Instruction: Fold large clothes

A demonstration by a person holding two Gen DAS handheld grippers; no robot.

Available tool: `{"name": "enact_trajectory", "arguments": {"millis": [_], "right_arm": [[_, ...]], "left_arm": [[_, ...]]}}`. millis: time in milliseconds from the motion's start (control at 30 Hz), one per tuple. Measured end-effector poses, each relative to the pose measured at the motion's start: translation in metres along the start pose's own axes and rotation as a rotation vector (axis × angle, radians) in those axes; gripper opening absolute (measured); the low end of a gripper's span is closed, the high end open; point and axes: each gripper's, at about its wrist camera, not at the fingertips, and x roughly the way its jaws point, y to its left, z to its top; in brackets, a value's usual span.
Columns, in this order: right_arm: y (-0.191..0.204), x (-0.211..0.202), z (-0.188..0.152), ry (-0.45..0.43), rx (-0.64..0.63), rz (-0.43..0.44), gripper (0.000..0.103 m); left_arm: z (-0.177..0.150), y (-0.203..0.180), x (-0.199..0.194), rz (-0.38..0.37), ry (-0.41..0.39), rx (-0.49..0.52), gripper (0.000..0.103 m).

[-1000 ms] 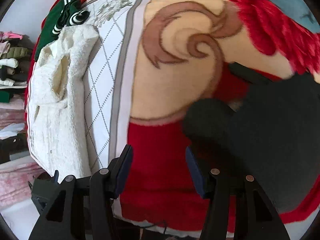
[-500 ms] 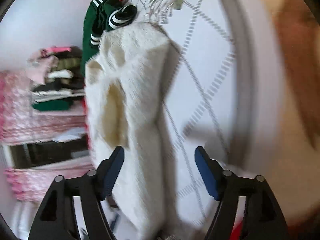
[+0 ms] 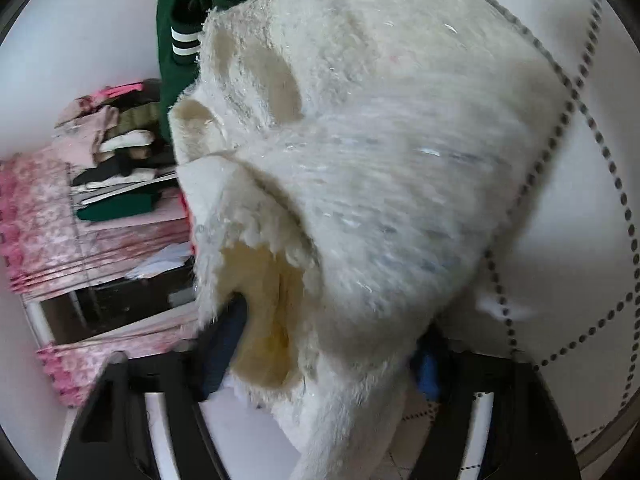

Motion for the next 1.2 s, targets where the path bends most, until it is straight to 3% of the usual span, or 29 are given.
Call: {"name": "enact_trajectory", "arguments": {"millis": [33,133,333,500,600,800,933,1067,1167,1200], "right_arm": [[0.008,0.004,0.001,-0.001,-0.001,-0.043,0.031],[0.033,0.003,-0.004,-0.046,-0.004,-0.105,0.024],[0.114,-0.013,-0.023,-0.141,-0.058,-0.136,0.02],[0.205,0.0,-0.033,-0.195,-0.123,-0.197,0.02],[0.253,0.027,-0.032,-0.196,-0.163,-0.255,0.02],[0.341,0.141,-0.019,-0.164,-0.246,-0.422,0.02],[0.37,0.215,-0.012,-0.132,-0.291,-0.543,0.02],[0.373,0.262,-0.007,-0.097,-0.336,-0.662,0.023],[0.371,0.267,-0.016,-0.074,-0.366,-0.691,0.035],[0.376,0.261,-0.02,-0.07,-0.376,-0.64,0.041]], "left_arm": [[0.002,0.006,-0.002,-0.012,-0.005,-0.004,0.01],[0.009,0.03,-0.008,-0.055,-0.021,-0.022,0.01],[0.02,0.095,-0.02,-0.149,-0.041,-0.076,0.01],[0.031,0.161,-0.019,-0.207,-0.057,-0.136,0.01],[0.036,0.205,-0.003,-0.225,-0.048,-0.183,0.01],[0.04,0.292,0.065,-0.28,0.02,-0.337,0.011],[0.037,0.331,0.115,-0.307,0.077,-0.416,0.013],[0.027,0.36,0.16,-0.356,0.127,-0.489,0.017],[0.019,0.373,0.178,-0.413,0.171,-0.535,0.025],[0.015,0.38,0.178,-0.423,0.171,-0.556,0.03]]}}
